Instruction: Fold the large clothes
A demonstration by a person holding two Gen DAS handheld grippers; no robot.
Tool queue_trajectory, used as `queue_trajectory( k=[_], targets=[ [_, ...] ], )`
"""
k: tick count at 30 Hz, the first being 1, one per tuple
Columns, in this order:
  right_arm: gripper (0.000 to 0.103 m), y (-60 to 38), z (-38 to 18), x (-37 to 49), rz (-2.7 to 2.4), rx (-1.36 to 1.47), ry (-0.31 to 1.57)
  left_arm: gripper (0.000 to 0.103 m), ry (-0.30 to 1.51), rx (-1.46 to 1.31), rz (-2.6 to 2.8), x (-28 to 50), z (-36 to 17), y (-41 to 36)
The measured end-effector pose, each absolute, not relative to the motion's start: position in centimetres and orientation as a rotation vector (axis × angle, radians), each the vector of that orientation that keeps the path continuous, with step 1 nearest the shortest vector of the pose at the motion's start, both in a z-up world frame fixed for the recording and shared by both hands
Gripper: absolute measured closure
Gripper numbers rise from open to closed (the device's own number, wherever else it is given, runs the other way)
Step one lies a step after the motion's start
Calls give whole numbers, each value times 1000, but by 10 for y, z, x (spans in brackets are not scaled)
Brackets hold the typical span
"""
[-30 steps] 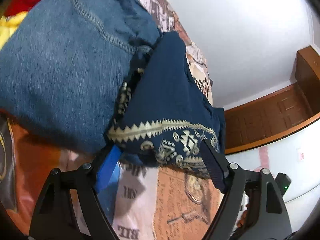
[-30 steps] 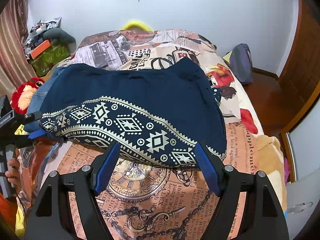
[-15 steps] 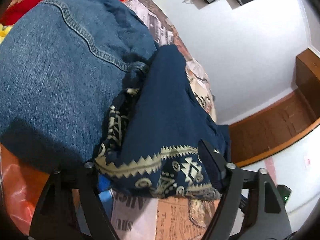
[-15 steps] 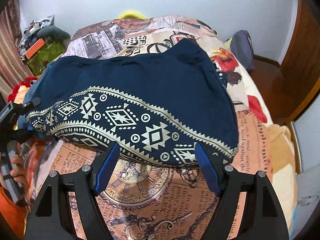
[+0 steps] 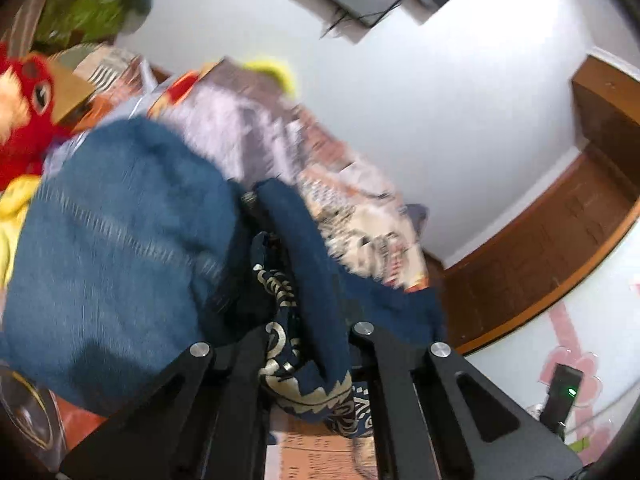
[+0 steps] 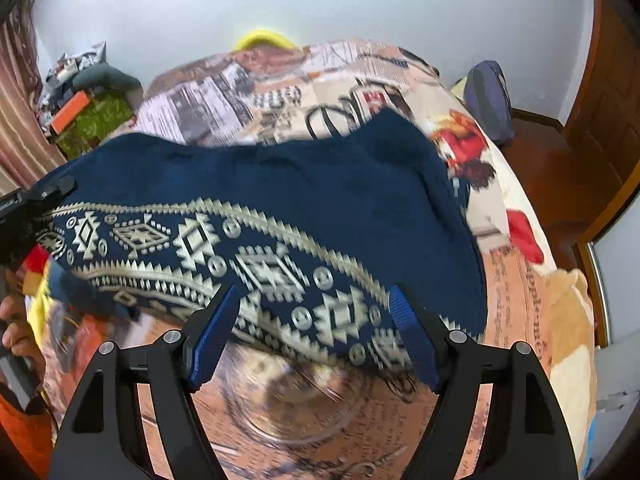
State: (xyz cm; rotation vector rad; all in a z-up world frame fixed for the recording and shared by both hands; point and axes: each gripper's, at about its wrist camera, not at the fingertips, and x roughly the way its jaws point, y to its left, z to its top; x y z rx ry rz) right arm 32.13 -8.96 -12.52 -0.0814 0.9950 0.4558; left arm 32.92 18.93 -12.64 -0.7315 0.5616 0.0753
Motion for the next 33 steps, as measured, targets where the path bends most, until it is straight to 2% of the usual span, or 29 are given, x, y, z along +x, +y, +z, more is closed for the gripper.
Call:
queue_trajectory(
  k=[7, 13, 18, 23, 28, 33],
  targets=[
    [29, -36, -108, 329, 538, -71, 941, 99, 439, -647, 105, 298, -79, 198],
    [29, 17, -153, 320, 619, -87, 1047, 99, 469, -581, 95, 302, -79, 194],
    [29, 28, -186, 312, 662, -113, 1111, 99, 518, -484, 51, 316, -86, 158],
    [29, -1, -173, 315, 693, -61, 1145, 99, 536, -436, -3, 335, -75, 124],
    [29, -69, -148, 310, 600, 6, 1070, 99, 565, -420, -95, 358, -67, 81],
    [29, -138, -150, 314, 443, 9, 1076, 99, 600, -361, -202, 372, -73, 31]
  ],
)
